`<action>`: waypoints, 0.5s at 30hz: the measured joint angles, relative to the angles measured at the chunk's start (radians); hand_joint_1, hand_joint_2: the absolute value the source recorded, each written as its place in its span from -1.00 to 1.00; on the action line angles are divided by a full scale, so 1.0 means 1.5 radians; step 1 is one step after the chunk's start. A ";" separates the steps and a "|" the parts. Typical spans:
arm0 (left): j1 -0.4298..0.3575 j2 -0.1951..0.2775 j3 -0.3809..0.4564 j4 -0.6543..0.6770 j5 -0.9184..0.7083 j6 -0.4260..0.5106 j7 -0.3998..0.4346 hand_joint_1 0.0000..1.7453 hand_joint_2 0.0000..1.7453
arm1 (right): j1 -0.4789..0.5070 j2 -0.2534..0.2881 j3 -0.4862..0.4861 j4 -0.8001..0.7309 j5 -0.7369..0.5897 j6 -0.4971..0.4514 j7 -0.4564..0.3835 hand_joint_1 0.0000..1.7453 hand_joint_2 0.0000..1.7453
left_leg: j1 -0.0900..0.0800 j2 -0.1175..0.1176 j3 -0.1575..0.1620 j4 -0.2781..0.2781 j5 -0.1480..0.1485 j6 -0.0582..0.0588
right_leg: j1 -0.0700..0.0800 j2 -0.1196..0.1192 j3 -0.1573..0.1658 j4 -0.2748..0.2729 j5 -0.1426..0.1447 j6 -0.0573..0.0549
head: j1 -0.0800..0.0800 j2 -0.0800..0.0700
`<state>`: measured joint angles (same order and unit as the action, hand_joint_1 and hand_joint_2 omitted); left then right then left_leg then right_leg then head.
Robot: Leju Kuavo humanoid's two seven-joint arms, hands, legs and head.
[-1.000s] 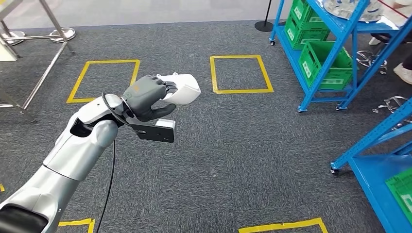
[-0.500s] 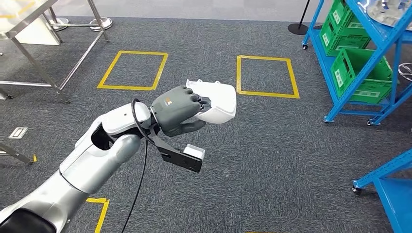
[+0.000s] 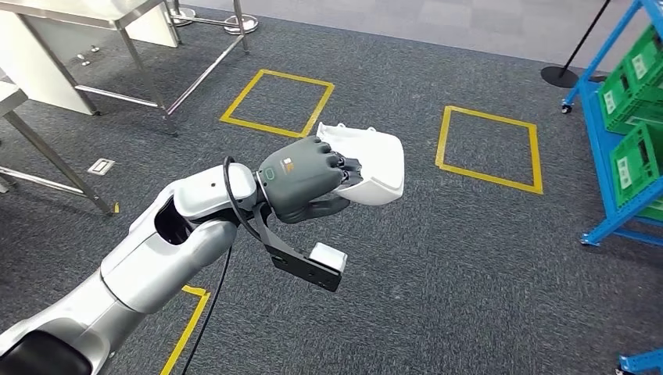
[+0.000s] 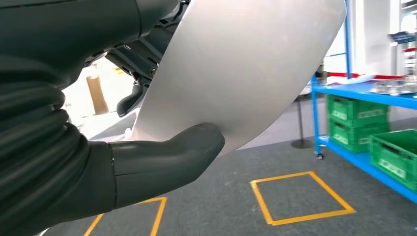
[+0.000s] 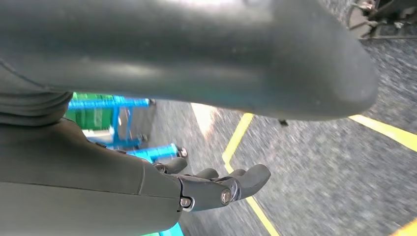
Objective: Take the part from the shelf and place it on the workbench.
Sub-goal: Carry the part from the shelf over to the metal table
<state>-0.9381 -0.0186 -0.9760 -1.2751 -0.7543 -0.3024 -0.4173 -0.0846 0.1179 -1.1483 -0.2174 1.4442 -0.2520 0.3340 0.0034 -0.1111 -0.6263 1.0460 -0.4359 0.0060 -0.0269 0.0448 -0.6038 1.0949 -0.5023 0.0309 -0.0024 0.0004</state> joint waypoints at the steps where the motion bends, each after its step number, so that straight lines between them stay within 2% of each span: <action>1: 0.001 0.002 0.000 0.000 0.010 -0.001 -0.003 0.86 1.00 | 0.000 0.000 0.001 0.000 0.002 0.001 0.000 -1.00 -1.00 | 0.000 -0.007 -0.003 0.001 0.001 -0.005 | 0.000 0.008 0.010 -0.022 0.004 -0.002 | 0.000 0.000; 2: 0.004 0.005 0.001 0.000 0.021 -0.002 -0.007 0.86 1.00 | -0.001 0.000 0.002 0.000 0.004 0.002 0.000 -1.00 -1.00 | 0.000 -0.014 -0.005 0.000 0.002 -0.010 | 0.001 0.010 0.012 -0.028 0.001 -0.005 | 0.000 0.000; 3: 0.007 0.008 0.002 0.001 0.032 -0.002 -0.010 0.86 1.00 | -0.002 0.000 0.003 0.000 0.005 0.003 0.001 -1.00 -1.00 | 0.001 -0.021 -0.007 -0.002 0.005 -0.015 | 0.003 0.003 0.013 -0.028 0.004 -0.010 | 0.000 0.000; 4: 0.012 0.011 0.003 0.002 0.043 -0.002 -0.013 0.86 1.00 | -0.002 0.000 0.003 0.000 0.005 0.003 0.002 -1.00 -1.00 | 0.002 -0.021 -0.009 -0.003 0.006 -0.019 | 0.003 -0.005 0.014 -0.030 0.006 -0.015 | 0.000 0.000; 5: 0.015 0.014 0.005 0.004 0.050 -0.001 -0.015 0.86 1.00 | -0.003 0.000 0.003 0.000 0.005 0.003 0.004 -1.00 -1.00 | 0.001 -0.010 -0.012 0.002 0.003 -0.022 | 0.003 -0.013 0.015 -0.032 0.008 -0.021 | -0.002 0.000; 6: 0.017 0.016 0.006 0.006 0.054 -0.001 -0.016 0.86 1.00 | -0.003 0.000 0.003 0.000 0.005 0.003 0.006 -1.00 -1.00 | 0.000 0.010 -0.020 0.018 -0.008 -0.025 | 0.002 -0.022 0.016 -0.033 0.010 -0.026 | -0.004 0.000; 8: 0.021 0.019 0.007 0.009 0.056 -0.001 -0.017 0.86 1.00 | 0.000 0.000 0.003 0.000 0.005 0.003 0.007 -1.00 -1.00 | -0.001 0.054 -0.052 0.087 -0.049 -0.030 | 0.004 -0.039 0.015 -0.035 0.010 -0.033 | -0.009 0.000; 9: 0.023 0.019 0.007 0.010 0.057 -0.001 -0.017 0.86 1.00 | 0.001 0.000 0.003 0.000 0.005 0.003 0.008 -1.00 -1.00 | 0.000 0.064 -0.071 0.130 -0.070 -0.032 | 0.006 -0.049 0.015 -0.035 0.010 -0.035 | -0.009 0.000; 10: 0.026 0.020 0.007 0.012 0.057 -0.001 -0.019 0.86 1.00 | 0.002 0.000 0.003 0.000 0.005 0.003 0.008 -1.00 -1.00 | 0.000 0.067 -0.085 0.163 -0.081 -0.033 | 0.006 -0.059 0.015 -0.035 0.009 -0.036 | -0.009 0.000; 11: 0.028 0.021 0.006 0.013 0.056 -0.001 -0.021 0.86 1.00 | 0.002 0.000 0.003 0.000 0.005 0.003 0.008 -1.00 -1.00 | 0.001 0.069 -0.090 0.176 -0.081 -0.033 | 0.006 -0.069 0.015 -0.035 0.009 -0.036 | -0.009 0.000; 12: 0.030 0.022 0.005 0.015 0.055 -0.001 -0.023 0.86 1.00 | 0.002 0.000 0.003 0.000 0.004 0.002 0.008 -1.00 -1.00 | 0.001 0.071 -0.081 0.162 -0.069 -0.033 | 0.006 -0.078 0.015 -0.035 0.008 -0.036 | -0.009 0.000; 13: 0.030 0.023 0.005 0.018 0.053 -0.003 -0.023 0.86 1.00 | 0.001 0.000 0.003 0.000 0.003 0.002 0.008 -1.00 -1.00 | 0.001 0.077 -0.061 0.127 -0.050 -0.032 | 0.006 -0.087 0.016 -0.034 0.007 -0.035 | -0.009 0.000; 15: 0.027 0.023 0.004 0.024 0.049 -0.007 -0.020 0.86 1.00 | 0.000 0.000 0.003 0.000 0.001 0.001 0.008 -1.00 -1.00 | -0.002 0.110 -0.014 0.039 -0.019 -0.025 | 0.009 -0.103 0.020 -0.034 0.004 -0.031 | -0.009 0.000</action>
<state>-0.8979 0.0159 -0.9708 -1.2389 -0.6813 -0.3131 -0.4471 -0.0846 0.1176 -1.1437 -0.2174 1.4455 -0.2510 0.3457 -0.0002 0.0543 -0.6472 1.1042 -0.4640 -0.0316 -0.0132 -0.1092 -0.5746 1.0440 -0.4966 -0.0151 -0.0161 0.0004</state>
